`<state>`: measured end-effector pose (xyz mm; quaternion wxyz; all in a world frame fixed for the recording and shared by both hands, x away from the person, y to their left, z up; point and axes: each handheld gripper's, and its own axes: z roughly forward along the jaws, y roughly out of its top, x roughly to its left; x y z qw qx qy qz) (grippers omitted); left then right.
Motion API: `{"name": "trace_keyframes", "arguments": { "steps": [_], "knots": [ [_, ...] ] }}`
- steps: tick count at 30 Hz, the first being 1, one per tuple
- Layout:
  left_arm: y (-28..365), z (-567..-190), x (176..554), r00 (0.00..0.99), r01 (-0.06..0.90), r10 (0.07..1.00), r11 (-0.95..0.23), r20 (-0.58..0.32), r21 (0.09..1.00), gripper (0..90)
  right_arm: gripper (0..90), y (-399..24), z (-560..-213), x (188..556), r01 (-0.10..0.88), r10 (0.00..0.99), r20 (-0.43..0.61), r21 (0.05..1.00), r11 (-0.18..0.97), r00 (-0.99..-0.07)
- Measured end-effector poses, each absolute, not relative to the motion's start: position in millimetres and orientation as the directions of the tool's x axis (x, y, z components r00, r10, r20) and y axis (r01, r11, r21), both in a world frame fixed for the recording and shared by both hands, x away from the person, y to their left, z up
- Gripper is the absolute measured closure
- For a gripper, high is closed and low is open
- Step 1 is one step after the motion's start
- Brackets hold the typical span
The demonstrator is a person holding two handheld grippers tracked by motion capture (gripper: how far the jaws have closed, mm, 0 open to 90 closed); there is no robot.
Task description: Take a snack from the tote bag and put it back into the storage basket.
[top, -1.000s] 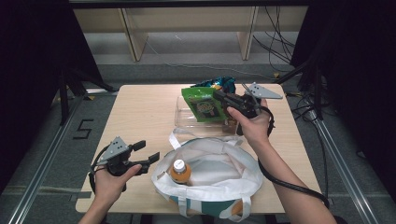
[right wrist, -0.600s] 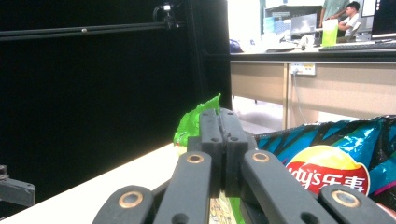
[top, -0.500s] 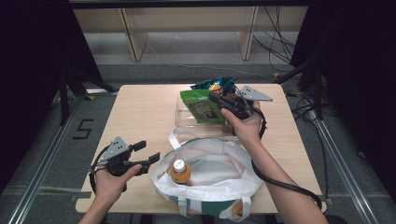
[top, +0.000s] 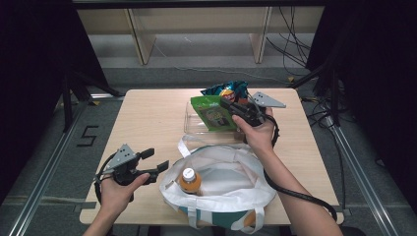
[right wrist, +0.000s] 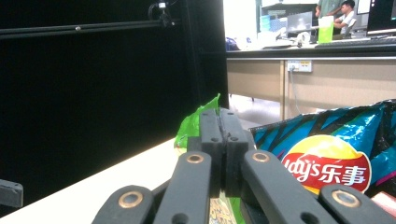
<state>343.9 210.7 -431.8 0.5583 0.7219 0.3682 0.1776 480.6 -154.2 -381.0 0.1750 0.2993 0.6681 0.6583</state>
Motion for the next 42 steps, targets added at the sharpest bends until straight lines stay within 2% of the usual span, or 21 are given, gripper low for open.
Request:
{"name": "trace_keyframes", "arguments": {
  "steps": [9, 14, 15, 20, 23, 30, 32, 42],
  "knots": [
    [211, -431, 343, 0.66, 0.337, 0.736, -0.109, -0.152, 0.935, 24.9, 90.0, -153, -384, 485, 0.144, 0.637, 0.125, 0.989, -0.023, -0.761],
    [212, -432, 343, 0.66, 0.339, 0.735, -0.108, -0.155, 0.935, 24.9, 90.0, -152, -387, 485, 0.162, 0.636, 0.149, 0.986, -0.038, -0.757],
    [212, -432, 343, 0.662, 0.336, 0.734, -0.105, -0.155, 0.936, 24.9, 90.0, -153, -387, 487, 0.137, 0.642, 0.119, 0.99, -0.021, -0.758],
    [212, -432, 344, 0.664, 0.334, 0.731, -0.102, -0.157, 0.937, 24.9, 90.0, -151, -388, 484, 0.175, 0.639, 0.163, 0.984, -0.044, -0.752],
    [212, -432, 344, 0.665, 0.333, 0.73, -0.104, -0.155, 0.937, 24.9, 90.0, -151, -389, 487, 0.149, 0.636, 0.137, 0.988, -0.035, -0.76],
    [212, -432, 343, 0.665, 0.334, 0.731, -0.106, -0.155, 0.937, 24.9, 90.0, -151, -392, 486, 0.19, 0.639, 0.172, 0.981, -0.042, -0.749],
    [212, -432, 343, 0.665, 0.333, 0.73, -0.104, -0.155, 0.937, 24.9, 90.0, -152, -392, 489, 0.155, 0.646, 0.131, 0.988, -0.02, -0.752],
    [212, -433, 343, 0.667, 0.339, 0.728, -0.107, -0.158, 0.935, 24.9, 90.0, -148, -397, 492, 0.179, 0.649, 0.153, 0.984, -0.026, -0.746]
  ]
}}
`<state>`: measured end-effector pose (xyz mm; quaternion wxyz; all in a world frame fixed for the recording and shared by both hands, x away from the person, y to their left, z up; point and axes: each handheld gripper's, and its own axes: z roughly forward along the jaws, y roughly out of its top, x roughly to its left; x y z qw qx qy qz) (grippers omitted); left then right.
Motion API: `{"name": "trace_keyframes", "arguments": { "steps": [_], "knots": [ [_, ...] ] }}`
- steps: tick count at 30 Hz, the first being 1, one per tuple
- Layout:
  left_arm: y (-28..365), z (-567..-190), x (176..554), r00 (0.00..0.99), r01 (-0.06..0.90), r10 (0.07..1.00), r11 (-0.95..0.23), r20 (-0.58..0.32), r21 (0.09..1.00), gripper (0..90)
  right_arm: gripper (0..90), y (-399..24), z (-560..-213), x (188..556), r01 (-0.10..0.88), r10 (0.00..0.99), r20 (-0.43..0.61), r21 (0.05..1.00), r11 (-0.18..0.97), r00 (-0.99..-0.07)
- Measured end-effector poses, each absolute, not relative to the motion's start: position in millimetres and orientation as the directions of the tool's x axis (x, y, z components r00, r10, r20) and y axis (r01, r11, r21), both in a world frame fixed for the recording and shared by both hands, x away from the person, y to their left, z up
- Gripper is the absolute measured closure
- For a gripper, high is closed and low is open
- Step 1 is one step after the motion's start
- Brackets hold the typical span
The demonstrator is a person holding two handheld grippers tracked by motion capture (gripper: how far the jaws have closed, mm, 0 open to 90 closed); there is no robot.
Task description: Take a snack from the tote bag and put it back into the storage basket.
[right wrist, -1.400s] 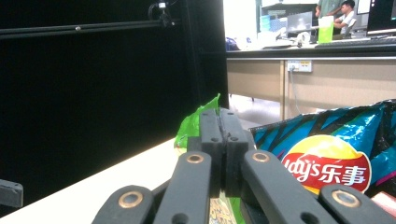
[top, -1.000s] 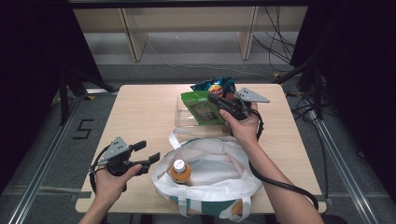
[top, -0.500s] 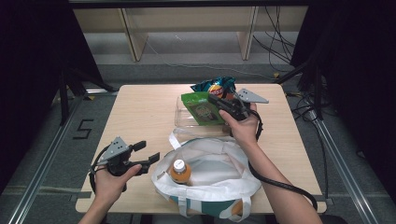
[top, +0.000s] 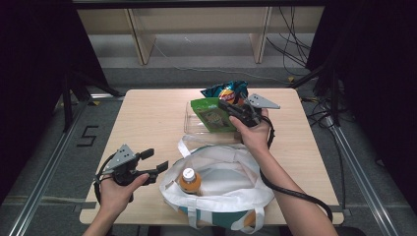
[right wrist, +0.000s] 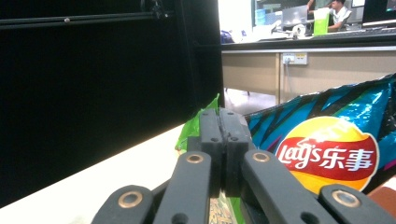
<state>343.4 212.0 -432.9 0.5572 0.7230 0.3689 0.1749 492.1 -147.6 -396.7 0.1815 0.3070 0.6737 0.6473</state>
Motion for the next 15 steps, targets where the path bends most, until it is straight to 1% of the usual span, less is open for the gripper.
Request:
{"name": "trace_keyframes", "arguments": {
  "steps": [3, 5, 9, 10, 11, 15],
  "knots": [
    [212, -432, 343, 0.663, 0.339, 0.733, -0.112, -0.153, 0.934, 24.8, 90.0, -147, -397, 493, 0.184, 0.644, 0.161, 0.982, -0.032, -0.748],
    [211, -433, 343, 0.669, 0.336, 0.727, -0.11, -0.155, 0.936, 24.8, 90.0, -146, -398, 494, 0.169, 0.644, 0.149, 0.985, -0.03, -0.751],
    [211, -433, 343, 0.669, 0.335, 0.727, -0.109, -0.155, 0.936, 24.8, 90.0, -144, -400, 494, 0.183, 0.644, 0.158, 0.983, -0.029, -0.749],
    [212, -433, 343, 0.669, 0.335, 0.727, -0.11, -0.154, 0.936, 24.8, 90.0, -144, -401, 494, 0.202, 0.643, 0.174, 0.979, -0.031, -0.746],
    [211, -433, 343, 0.668, 0.339, 0.727, -0.108, -0.158, 0.935, 24.8, 90.0, -145, -402, 496, 0.187, 0.645, 0.16, 0.982, -0.026, -0.747],
    [212, -433, 342, 0.66, 0.347, 0.733, -0.106, -0.163, 0.932, 24.8, 90.0, -146, -408, 497, 0.215, 0.653, 0.171, 0.977, -0.013, -0.738]
  ]
}}
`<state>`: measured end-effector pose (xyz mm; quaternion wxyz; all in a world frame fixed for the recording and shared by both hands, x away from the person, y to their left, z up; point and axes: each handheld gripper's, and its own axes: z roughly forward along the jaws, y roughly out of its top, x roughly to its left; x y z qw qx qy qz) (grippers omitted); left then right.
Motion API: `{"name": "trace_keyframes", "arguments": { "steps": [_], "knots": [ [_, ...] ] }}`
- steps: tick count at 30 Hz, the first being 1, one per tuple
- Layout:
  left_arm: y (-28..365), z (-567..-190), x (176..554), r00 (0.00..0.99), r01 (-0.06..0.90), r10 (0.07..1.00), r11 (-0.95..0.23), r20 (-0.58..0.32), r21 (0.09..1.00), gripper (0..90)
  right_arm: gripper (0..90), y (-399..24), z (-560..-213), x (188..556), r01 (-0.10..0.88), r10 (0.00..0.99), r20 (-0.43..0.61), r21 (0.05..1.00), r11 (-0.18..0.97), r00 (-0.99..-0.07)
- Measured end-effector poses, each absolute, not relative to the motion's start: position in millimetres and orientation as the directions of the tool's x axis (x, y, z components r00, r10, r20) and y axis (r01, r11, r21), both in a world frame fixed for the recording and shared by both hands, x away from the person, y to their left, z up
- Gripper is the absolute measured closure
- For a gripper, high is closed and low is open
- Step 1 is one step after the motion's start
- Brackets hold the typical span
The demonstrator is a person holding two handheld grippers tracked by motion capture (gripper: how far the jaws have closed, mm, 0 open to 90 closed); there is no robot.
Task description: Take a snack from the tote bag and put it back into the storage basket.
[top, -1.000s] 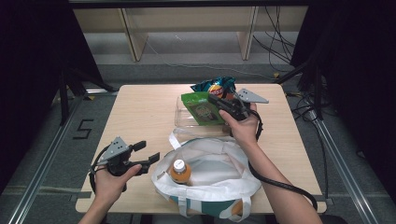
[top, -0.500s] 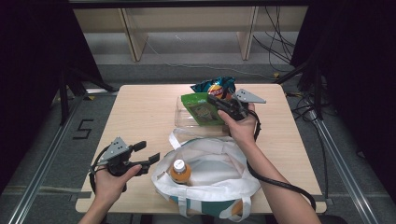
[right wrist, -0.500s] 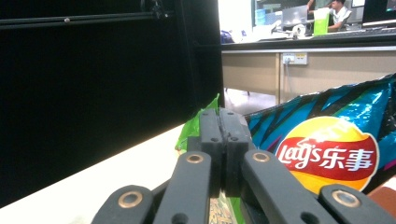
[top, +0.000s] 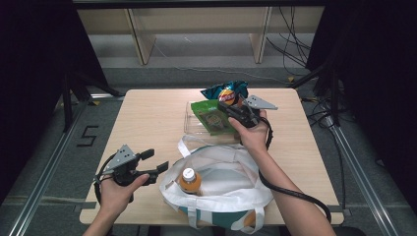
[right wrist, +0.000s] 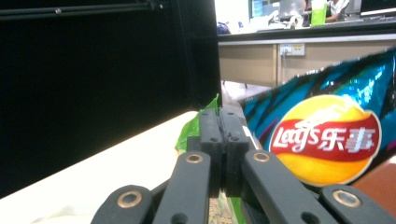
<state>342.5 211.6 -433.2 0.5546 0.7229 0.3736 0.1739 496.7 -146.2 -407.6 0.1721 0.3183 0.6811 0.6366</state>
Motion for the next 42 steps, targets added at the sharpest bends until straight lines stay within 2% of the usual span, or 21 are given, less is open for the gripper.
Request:
{"name": "trace_keyframes", "arguments": {
  "steps": [4, 14, 21, 23, 26, 30, 42],
  "knots": [
    [212, -433, 343, 0.668, 0.337, 0.729, -0.117, -0.15, 0.934, 24.7, 90.0, -148, -411, 498, 0.194, 0.658, 0.139, 0.981, 0.012, -0.74],
    [212, -433, 343, 0.667, 0.341, 0.728, -0.113, -0.155, 0.933, 24.7, 89.7, -150, -417, 493, 0.24, 0.691, 0.154, 0.97, 0.029, -0.707],
    [211, -433, 343, 0.669, 0.338, 0.727, -0.112, -0.155, 0.934, 24.6, 89.0, -156, -417, 488, 0.229, 0.724, 0.101, 0.97, 0.081, -0.683],
    [211, -433, 343, 0.669, 0.34, 0.727, -0.111, -0.157, 0.934, 24.6, 88.0, -159, -417, 489, 0.195, 0.736, 0.053, 0.975, 0.109, -0.675],
    [211, -433, 343, 0.671, 0.339, 0.725, -0.115, -0.154, 0.934, 24.6, 86.5, -160, -417, 487, 0.205, 0.743, 0.042, 0.97, 0.13, -0.668],
    [210, -434, 343, 0.67, 0.345, 0.723, -0.103, -0.168, 0.933, 24.6, 80.0, -161, -415, 483, 0.201, 0.753, 0.021, 0.968, 0.149, -0.658],
    [210, -434, 344, 0.675, 0.341, 0.72, -0.112, -0.16, 0.934, 24.6, 77.3, -163, -398, 481, 0.172, 0.758, -0.015, 0.971, 0.168, -0.652]
  ]
}}
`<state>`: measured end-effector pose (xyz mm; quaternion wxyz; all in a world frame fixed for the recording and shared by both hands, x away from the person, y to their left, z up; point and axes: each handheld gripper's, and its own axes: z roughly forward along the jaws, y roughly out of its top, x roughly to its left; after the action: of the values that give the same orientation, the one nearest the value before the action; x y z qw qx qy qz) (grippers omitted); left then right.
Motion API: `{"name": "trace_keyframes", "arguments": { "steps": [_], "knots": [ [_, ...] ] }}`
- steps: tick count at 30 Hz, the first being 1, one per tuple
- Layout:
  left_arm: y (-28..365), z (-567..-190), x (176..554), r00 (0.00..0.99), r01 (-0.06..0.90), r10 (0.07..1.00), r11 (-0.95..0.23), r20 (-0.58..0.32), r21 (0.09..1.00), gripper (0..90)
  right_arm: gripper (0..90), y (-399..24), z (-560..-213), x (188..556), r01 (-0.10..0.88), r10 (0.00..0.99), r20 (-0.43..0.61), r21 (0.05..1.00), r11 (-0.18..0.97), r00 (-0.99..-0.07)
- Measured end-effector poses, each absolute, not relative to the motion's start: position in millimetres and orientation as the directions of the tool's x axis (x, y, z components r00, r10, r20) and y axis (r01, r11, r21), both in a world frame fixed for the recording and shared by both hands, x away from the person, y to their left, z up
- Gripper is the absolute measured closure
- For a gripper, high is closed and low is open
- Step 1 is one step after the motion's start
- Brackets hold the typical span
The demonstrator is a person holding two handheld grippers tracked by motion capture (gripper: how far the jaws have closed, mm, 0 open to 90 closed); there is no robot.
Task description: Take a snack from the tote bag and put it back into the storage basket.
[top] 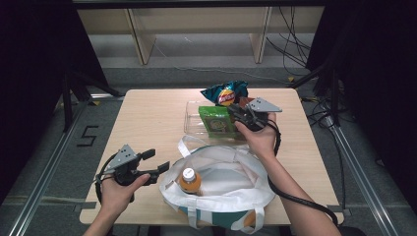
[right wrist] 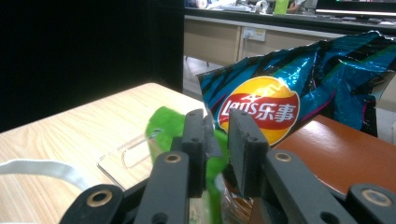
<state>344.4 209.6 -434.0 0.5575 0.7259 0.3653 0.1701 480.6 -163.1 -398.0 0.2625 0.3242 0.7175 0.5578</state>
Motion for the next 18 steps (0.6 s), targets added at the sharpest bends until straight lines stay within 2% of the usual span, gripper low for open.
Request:
{"name": "trace_keyframes", "arguments": {
  "steps": [18],
  "knots": [
    [211, -433, 343, 0.671, 0.339, 0.725, -0.115, -0.154, 0.934, 24.5, 82.6, -169, -382, 476, 0.166, 0.761, 0.0, 0.976, 0.142, -0.649]
  ]
}}
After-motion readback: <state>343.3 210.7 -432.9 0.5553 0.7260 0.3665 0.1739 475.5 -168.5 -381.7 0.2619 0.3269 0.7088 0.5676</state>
